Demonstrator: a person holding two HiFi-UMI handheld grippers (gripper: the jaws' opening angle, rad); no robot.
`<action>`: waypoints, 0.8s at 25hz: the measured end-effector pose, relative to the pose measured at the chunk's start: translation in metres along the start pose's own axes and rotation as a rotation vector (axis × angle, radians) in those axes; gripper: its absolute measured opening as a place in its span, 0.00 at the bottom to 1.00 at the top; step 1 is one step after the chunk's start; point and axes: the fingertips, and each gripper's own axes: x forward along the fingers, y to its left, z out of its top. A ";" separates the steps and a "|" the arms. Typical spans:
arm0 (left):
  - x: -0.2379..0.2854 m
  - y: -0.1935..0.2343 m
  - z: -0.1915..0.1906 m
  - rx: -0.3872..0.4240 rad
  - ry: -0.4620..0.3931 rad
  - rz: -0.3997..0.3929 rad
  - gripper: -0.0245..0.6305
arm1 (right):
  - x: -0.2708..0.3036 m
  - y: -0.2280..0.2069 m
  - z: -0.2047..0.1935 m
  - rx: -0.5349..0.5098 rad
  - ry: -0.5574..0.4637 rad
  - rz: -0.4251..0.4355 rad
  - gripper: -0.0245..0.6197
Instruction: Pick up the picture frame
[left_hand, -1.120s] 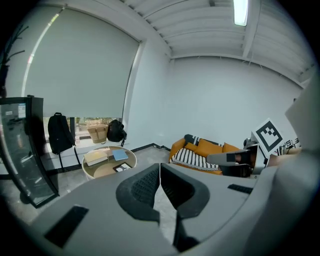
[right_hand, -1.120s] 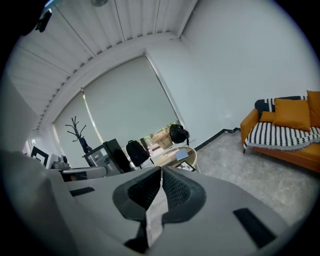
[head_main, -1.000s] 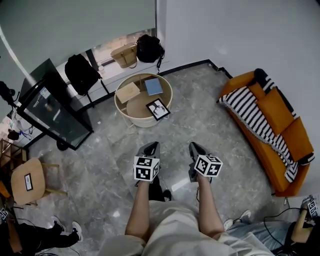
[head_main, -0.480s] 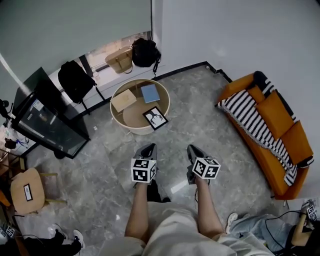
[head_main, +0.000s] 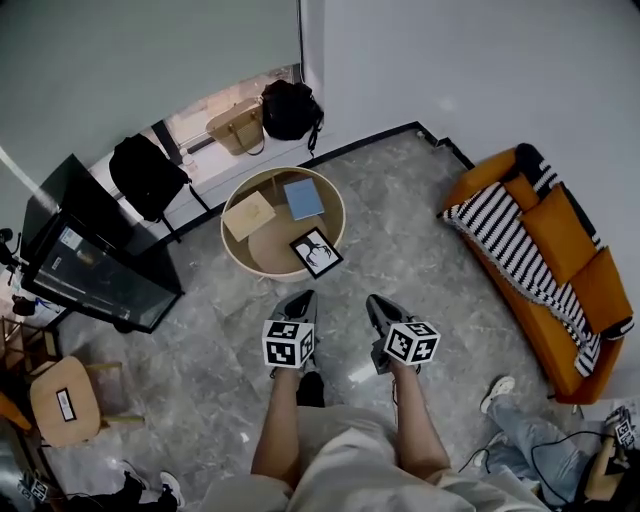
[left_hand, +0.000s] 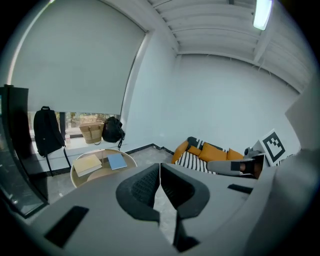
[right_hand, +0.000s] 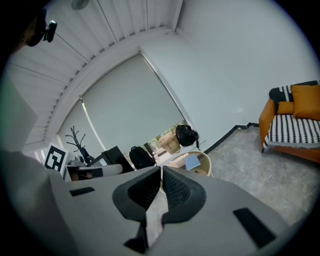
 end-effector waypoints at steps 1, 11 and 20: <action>0.007 0.004 0.004 0.002 0.000 -0.006 0.07 | 0.008 0.001 0.005 -0.003 -0.009 0.018 0.10; 0.062 0.085 0.068 0.124 -0.026 0.022 0.07 | 0.103 -0.007 0.070 0.053 -0.143 0.034 0.10; 0.141 0.144 0.091 0.208 -0.066 -0.019 0.07 | 0.185 -0.062 0.050 0.100 -0.091 -0.061 0.10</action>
